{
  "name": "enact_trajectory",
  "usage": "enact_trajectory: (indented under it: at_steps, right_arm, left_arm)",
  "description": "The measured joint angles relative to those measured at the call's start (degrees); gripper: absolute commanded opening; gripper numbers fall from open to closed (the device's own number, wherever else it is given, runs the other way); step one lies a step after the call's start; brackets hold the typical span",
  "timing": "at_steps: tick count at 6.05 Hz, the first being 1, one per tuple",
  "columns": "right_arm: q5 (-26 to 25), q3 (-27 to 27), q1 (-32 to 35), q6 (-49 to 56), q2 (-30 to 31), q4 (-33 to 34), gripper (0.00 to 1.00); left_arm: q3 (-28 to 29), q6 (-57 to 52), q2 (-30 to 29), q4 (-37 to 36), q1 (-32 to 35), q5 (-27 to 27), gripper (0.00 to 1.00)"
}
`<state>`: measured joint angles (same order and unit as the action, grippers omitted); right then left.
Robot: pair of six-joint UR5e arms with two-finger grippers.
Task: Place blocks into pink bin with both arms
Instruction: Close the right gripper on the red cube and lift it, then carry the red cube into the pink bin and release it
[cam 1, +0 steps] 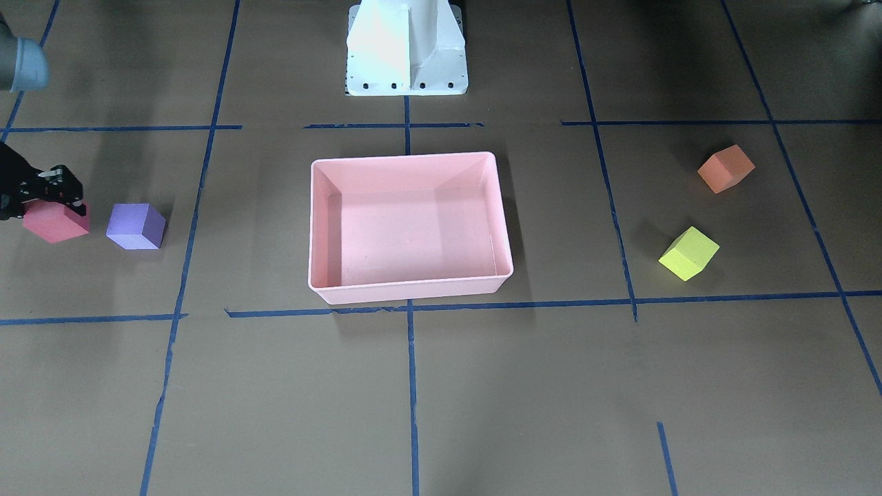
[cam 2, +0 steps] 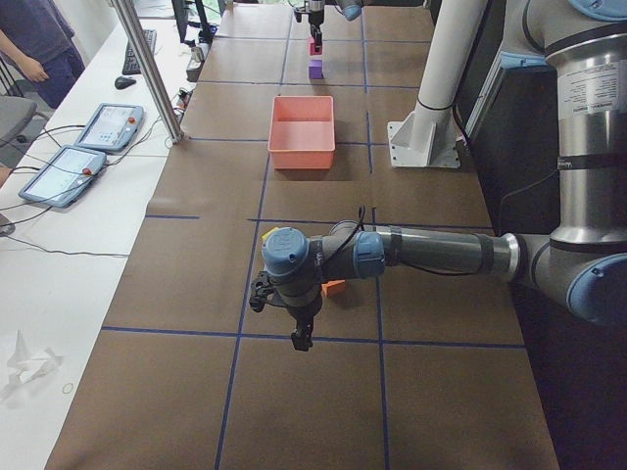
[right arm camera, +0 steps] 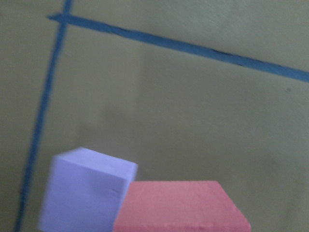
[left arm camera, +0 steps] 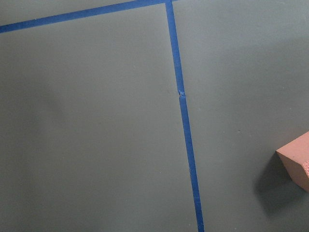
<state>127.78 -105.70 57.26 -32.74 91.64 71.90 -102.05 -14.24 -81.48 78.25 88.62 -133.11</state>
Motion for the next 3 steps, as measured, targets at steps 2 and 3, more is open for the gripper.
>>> enact_trajectory:
  at_steps: [2,3]
  right_arm:
    - [-2.1,-4.9,-8.1,-16.4,-16.7,17.6,0.28]
    - [-5.5,-4.2,-13.6,-25.8,-25.4,23.1,0.28]
  left_arm:
    - [-0.7,0.0,0.0,0.1,0.0,0.0,1.00]
    - [-1.6,0.1,0.0,0.1,0.0,0.1,1.00]
